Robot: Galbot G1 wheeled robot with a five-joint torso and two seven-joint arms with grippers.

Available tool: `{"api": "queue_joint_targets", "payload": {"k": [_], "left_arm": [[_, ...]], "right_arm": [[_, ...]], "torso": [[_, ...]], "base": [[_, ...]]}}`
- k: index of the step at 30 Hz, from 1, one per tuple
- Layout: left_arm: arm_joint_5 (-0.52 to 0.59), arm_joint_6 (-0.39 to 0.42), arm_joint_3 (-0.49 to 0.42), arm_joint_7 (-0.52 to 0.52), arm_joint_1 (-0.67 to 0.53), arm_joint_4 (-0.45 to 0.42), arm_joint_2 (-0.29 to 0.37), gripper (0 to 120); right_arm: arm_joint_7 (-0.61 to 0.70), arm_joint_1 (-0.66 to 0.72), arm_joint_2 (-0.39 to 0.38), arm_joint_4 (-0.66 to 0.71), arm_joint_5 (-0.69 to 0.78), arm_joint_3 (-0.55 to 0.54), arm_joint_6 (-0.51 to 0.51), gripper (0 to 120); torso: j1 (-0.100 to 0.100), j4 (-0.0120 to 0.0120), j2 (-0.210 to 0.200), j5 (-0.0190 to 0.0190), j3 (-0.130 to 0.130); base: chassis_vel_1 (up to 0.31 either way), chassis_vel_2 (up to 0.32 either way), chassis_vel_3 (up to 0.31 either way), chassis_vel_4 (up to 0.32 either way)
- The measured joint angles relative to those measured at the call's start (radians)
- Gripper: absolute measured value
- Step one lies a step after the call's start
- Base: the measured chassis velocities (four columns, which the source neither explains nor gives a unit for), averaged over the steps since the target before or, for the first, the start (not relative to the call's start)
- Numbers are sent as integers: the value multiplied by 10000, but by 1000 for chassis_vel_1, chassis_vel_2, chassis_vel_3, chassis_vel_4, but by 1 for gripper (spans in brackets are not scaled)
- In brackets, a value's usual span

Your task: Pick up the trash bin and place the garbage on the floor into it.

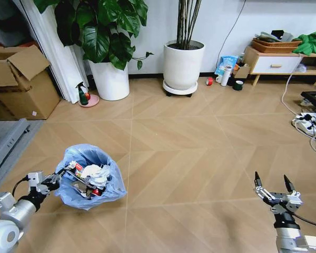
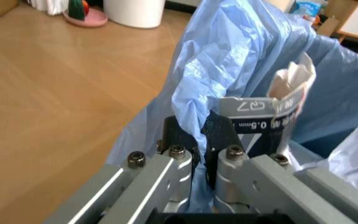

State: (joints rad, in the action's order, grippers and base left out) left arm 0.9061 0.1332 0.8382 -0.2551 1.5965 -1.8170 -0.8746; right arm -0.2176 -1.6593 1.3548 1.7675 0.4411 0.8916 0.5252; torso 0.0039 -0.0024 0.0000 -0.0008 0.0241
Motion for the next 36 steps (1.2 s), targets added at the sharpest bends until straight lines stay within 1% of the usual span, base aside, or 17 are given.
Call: {"api": "queue_joint_targets", "payload": {"k": [4,5,8,9,12,21,26,29,31,32,36], "left_arm": [[1,6,17,13,41,-55,-17,0],[1,6,35,15,54,-80,-19,0],[1,8,48,15,81,-102,-23,0],[1,9,56,16,93,-112,-28,0],[-1,9,90,19,138,-151,-62,0],[-80,9,116,17,261,-244,-259,0],[-108,6,132,17,289,-260,-321,0],[-148,-13,182,64,291,-126,-436,0],[-183,-46,180,103,241,213,-604,0],[-183,-46,180,103,241,213,-604,0],[-257,-109,-8,227,-101,1079,-719,0]], "right_arm": [[-35,-7,-4,1,18,3,17,100],[-44,-8,-5,13,20,3,25,100],[-58,-32,1,23,22,4,36,100],[-70,-38,6,26,23,2,40,100],[-109,-74,15,45,26,1,85,100],[-207,-151,19,80,94,5,199,100],[-257,-168,3,112,183,3,318,100],[-278,-191,-56,184,241,41,335,100],[-321,-207,-142,273,279,93,337,100],[-321,-207,-142,273,279,93,337,100],[-324,-223,-230,377,337,106,328,100]], "torso": [[0,1,0,5,-1],[0,2,0,-1,0],[0,-1,0,-1,-1],[1,0,1,3,0],[0,3,1,0,-1],[-1,2,0,3,-1],[-3,1,1,1,-3],[-3,1,1,4,-4],[-1,1,1,0,0],[-1,1,1,0,0],[2,3,0,-3,1]], "base": [[207,-221,-222,215],[212,-245,-245,218],[227,-245,-248,244],[227,-224,-249,244],[256,-238,-242,251],[245,-235,-240,240],[155,-177,-185,152],[28,-71,-40,53],[0,0,0,0],[0,0,0,0],[-48,43,55,-38]]}}
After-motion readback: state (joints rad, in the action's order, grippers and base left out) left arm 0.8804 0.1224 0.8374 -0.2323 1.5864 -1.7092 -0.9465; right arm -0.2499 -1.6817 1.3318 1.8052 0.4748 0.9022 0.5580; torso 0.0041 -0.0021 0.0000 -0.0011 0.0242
